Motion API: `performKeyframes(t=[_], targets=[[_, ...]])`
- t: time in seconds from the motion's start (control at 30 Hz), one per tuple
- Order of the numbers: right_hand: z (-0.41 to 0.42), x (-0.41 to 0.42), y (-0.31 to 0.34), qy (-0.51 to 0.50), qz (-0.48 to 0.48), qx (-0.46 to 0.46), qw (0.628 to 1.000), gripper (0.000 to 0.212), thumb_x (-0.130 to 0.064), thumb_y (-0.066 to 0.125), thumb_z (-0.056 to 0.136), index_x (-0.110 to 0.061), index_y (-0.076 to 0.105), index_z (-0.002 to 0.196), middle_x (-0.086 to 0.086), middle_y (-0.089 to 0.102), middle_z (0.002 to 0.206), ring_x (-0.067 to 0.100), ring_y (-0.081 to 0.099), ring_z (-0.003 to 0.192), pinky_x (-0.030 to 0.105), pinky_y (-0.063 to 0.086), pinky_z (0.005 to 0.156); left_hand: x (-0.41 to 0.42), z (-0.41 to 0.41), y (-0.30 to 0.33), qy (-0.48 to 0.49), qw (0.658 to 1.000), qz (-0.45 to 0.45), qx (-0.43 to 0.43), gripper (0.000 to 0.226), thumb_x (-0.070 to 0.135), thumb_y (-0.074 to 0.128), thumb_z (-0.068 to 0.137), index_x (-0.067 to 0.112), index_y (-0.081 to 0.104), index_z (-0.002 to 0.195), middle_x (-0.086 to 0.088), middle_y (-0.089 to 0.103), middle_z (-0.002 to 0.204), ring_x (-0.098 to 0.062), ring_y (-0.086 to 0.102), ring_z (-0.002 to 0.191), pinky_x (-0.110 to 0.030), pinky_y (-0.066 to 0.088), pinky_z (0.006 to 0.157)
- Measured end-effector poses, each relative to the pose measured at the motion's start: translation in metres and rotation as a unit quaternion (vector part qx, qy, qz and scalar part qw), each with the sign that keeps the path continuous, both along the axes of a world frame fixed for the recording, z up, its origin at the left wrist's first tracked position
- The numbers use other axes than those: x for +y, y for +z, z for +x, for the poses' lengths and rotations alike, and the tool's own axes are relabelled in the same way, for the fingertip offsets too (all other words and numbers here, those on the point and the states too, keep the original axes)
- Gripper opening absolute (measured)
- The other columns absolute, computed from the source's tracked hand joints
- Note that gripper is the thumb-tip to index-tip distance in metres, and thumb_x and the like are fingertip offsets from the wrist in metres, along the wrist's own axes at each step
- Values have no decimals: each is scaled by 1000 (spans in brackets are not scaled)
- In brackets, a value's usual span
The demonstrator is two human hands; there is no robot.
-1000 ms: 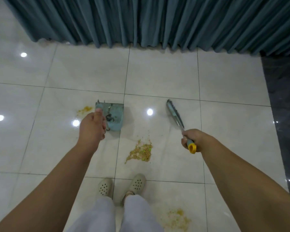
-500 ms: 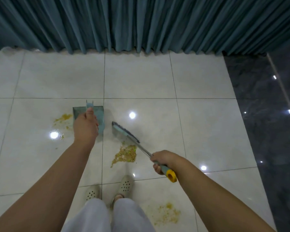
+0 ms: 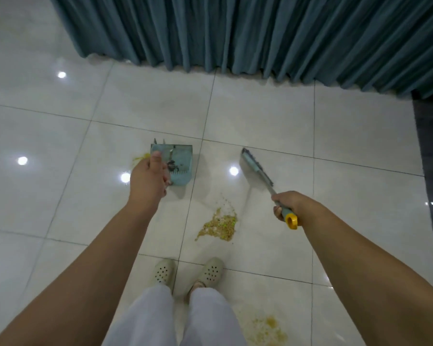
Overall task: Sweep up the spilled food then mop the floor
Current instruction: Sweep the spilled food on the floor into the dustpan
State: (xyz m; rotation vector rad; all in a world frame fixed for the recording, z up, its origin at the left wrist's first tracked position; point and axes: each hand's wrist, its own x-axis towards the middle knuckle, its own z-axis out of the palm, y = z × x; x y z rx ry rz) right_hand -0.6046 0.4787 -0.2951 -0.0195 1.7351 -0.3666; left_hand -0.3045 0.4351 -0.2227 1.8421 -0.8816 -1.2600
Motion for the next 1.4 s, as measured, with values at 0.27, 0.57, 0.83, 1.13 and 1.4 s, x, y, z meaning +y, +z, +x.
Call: performKeyframes(t=[0.27,0.57,0.83,1.13,1.4], targets=[[58,-27,-23,136,-6,-5,991,21,-14,47,100,-4,42,118,9,43,75,12,37,50,14,37,33,13,34,-9,55,998,9,2,38,37,38,101,12,51,75,4,45,50,-10,34,39,-18,27,37],[96,-15,-32,351,41,19,935,39,-15,42,100,-8,41,139,8,44,72,14,39,51,19,37,40,32,59,-13,81,996,23,-22,43,39,37,100,11,50,70,-4,45,59,-16,35,45,-22,29,42],[96,52,-12,420,68,52,904,48,-12,35,101,-16,29,148,7,41,70,14,35,52,20,30,43,40,77,-7,62,998,17,-21,44,41,36,101,11,51,72,-5,45,59,-16,38,45,-23,32,42],[105,146,23,462,113,125,870,47,-11,31,100,-17,29,147,7,43,71,13,37,50,25,31,46,62,119,8,1,1000,1,13,44,41,36,101,12,51,71,-4,45,61,-16,37,47,-23,30,43],[123,195,63,338,108,113,928,43,-12,37,100,-19,39,142,5,40,67,12,35,49,18,29,42,85,147,23,-56,998,-13,28,43,43,37,100,10,53,77,-3,47,61,-14,39,46,-16,32,37]])
